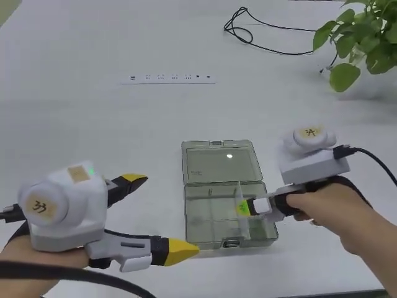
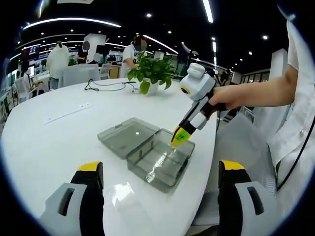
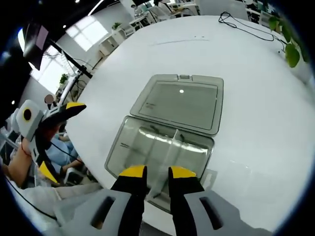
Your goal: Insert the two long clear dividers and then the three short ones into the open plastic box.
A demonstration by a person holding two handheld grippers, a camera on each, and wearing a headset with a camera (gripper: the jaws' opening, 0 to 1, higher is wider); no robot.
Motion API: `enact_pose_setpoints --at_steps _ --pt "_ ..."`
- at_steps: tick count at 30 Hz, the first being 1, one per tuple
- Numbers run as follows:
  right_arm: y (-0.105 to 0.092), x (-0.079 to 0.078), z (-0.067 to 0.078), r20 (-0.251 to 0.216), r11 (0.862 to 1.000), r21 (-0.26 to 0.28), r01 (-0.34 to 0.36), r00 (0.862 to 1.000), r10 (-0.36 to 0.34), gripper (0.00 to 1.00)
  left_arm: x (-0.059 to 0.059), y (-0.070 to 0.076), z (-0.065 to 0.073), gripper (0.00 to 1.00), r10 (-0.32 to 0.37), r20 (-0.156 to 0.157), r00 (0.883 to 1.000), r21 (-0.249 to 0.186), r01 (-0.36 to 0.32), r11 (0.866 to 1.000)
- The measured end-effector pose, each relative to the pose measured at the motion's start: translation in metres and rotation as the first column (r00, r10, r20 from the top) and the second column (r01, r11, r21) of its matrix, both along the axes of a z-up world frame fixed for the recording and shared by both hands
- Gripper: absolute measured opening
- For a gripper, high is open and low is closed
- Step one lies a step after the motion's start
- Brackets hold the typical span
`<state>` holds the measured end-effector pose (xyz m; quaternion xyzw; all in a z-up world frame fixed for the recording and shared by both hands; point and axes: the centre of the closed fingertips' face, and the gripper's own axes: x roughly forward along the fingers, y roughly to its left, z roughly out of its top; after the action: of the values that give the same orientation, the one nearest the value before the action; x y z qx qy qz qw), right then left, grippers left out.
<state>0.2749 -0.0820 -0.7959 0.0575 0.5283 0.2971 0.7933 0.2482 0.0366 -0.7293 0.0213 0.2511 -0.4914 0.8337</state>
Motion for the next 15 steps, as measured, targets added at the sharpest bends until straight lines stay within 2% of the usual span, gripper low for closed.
enact_pose_setpoints --at_steps 4,6,9,13,15 --pt "-0.003 0.001 0.012 0.059 0.999 0.019 -0.048 0.997 0.047 0.22 -0.004 0.001 0.002 0.99 0.019 -0.002 1.000 0.009 -0.019 1.000" --pt "-0.007 0.000 0.017 0.065 0.998 0.030 -0.056 0.996 0.054 0.24 -0.006 0.001 0.004 0.99 0.031 0.000 1.000 0.012 -0.031 0.999" --pt "-0.009 0.001 0.027 0.103 0.995 0.064 -0.079 0.992 0.072 0.29 -0.009 0.000 0.006 0.99 0.048 0.000 0.999 0.016 -0.048 0.999" --pt "-0.013 -0.006 0.038 0.144 0.989 0.067 -0.132 0.982 0.122 0.33 -0.011 -0.002 0.009 0.99 0.071 0.002 0.997 0.016 -0.071 0.997" --pt "-0.014 -0.010 0.044 0.155 0.985 0.091 -0.149 0.979 0.134 0.37 -0.012 -0.004 0.011 0.99 0.082 0.003 0.997 0.017 -0.082 0.997"
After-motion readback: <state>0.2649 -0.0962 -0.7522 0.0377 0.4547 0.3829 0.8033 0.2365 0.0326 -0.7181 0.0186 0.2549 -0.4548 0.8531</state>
